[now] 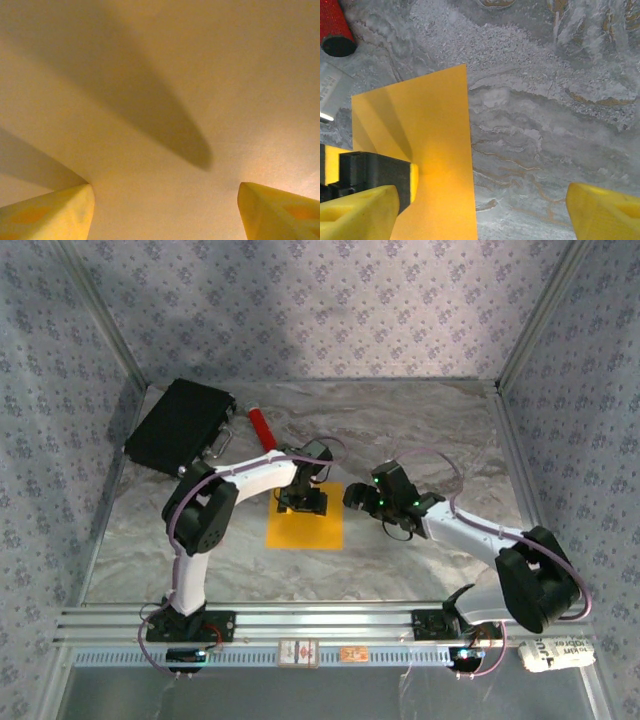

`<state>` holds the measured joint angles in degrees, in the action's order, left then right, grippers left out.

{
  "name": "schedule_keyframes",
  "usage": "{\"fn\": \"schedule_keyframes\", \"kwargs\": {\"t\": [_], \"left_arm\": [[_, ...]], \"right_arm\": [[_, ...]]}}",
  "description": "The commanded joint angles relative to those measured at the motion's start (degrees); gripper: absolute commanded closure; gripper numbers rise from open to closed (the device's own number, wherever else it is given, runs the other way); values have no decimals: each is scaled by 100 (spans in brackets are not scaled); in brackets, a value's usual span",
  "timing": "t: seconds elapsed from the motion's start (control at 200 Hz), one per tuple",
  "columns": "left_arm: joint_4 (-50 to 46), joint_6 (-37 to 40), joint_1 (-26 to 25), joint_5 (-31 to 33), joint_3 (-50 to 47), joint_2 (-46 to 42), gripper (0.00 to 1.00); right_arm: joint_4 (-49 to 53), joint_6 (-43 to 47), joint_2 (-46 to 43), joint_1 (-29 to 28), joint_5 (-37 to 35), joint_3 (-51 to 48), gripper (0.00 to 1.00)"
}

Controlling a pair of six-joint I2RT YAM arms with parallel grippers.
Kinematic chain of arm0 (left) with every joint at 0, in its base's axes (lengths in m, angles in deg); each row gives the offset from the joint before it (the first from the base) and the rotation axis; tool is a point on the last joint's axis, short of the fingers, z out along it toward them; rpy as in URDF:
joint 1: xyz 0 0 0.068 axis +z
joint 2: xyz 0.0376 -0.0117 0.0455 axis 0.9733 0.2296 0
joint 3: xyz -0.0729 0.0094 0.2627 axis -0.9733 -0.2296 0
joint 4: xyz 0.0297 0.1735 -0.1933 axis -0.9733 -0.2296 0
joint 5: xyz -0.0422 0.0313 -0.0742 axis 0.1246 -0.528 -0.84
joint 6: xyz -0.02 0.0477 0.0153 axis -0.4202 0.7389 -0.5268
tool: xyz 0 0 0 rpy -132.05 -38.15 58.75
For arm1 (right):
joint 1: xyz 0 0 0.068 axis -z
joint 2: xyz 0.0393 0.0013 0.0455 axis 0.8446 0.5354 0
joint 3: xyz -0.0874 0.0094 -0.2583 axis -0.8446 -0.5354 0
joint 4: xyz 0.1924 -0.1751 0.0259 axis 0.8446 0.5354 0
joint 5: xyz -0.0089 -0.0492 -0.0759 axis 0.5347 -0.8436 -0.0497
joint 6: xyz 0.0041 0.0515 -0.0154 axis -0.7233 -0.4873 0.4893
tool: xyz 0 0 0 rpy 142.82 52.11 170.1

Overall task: Fold a paper plane with a square sheet of paper (pick it up from the middle)
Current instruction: Move the square sheet of paper to the center of the table.

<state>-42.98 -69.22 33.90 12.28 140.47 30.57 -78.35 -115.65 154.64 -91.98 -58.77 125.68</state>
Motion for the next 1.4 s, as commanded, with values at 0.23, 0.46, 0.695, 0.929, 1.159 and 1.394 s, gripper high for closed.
{"fn": "schedule_keyframes", "kwargs": {"t": [0.23,0.46,0.695,0.929,1.159,1.394], "left_arm": [[-163,-197,-274,-19,-747,-369,25],[27,-229,-230,-11,-698,-744,24],[65,-329,-102,350,-521,-928,14],[188,-169,74,684,-722,-1362,0],[717,-239,369,236,-1339,-1825,0],[675,-331,380,148,-1256,-1542,5]], "right_arm": [[550,85,-525,43,-463,-195,11],[1249,293,-615,16,-881,171,8],[1799,420,-618,-192,-1520,549,1],[1826,84,-730,-195,-1735,546,1],[1368,0,-892,-101,-1448,266,1],[1288,60,-697,-28,-1151,284,1]]}}
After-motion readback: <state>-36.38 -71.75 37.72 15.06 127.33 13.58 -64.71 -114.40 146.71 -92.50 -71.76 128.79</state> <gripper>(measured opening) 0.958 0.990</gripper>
